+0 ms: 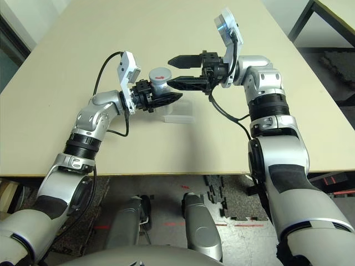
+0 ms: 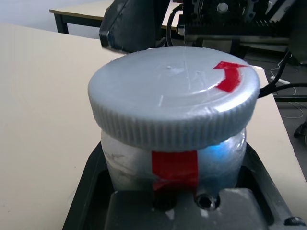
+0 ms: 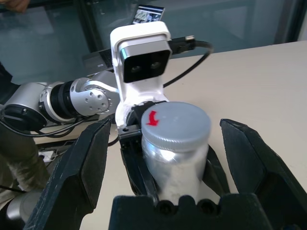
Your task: Pour the medicine from the bottle into the box.
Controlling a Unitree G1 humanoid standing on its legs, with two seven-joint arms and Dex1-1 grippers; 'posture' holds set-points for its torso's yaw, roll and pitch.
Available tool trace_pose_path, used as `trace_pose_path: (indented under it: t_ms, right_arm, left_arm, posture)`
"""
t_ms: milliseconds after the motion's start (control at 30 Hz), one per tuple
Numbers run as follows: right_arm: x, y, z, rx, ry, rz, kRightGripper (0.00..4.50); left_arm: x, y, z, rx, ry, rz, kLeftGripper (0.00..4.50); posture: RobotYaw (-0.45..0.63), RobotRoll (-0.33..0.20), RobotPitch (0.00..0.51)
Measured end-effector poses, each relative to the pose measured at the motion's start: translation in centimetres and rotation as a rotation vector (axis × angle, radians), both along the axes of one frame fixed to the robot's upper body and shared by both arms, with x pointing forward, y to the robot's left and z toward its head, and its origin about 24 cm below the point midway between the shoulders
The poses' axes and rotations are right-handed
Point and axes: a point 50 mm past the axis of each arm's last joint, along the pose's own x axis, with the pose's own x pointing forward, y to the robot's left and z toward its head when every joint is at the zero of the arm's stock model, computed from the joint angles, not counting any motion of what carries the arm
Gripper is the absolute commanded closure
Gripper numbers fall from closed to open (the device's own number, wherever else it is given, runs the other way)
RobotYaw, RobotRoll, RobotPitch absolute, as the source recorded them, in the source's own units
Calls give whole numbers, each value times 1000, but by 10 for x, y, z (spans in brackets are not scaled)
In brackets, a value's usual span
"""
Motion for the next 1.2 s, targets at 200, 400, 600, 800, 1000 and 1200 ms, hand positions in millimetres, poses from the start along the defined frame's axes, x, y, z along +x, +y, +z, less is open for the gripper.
trace_pose_path:
  t_ms: [200,400,600,800,1000,1200]
  right_arm:
    - [0,7,-1,4,-6,10,0]
    - [3,14,-7,14,-1,-4,0]
    - [7,17,-7,14,-12,-22,0]
    - [8,20,-8,19,-19,-22,172]
    - [9,23,-10,23,-12,-13,1916]
    - [9,23,-10,23,-10,-12,1918]
  left_arm:
    - [0,0,0,0,0,-2,1896]
    - [0,-1,0,0,-2,-5,1896]
    - [-1,-1,1,3,-5,-8,1896]
    - [-2,-2,2,6,-9,-15,1896]
    - [-3,-1,1,10,-6,-7,1896]
    - [-3,-1,1,10,-6,-7,1896]
  posture:
    - [-222,0,162]
    - [-213,0,164]
    - [-208,0,166]
    - [-209,0,166]
    - [-214,0,166]
    - [-211,0,170]
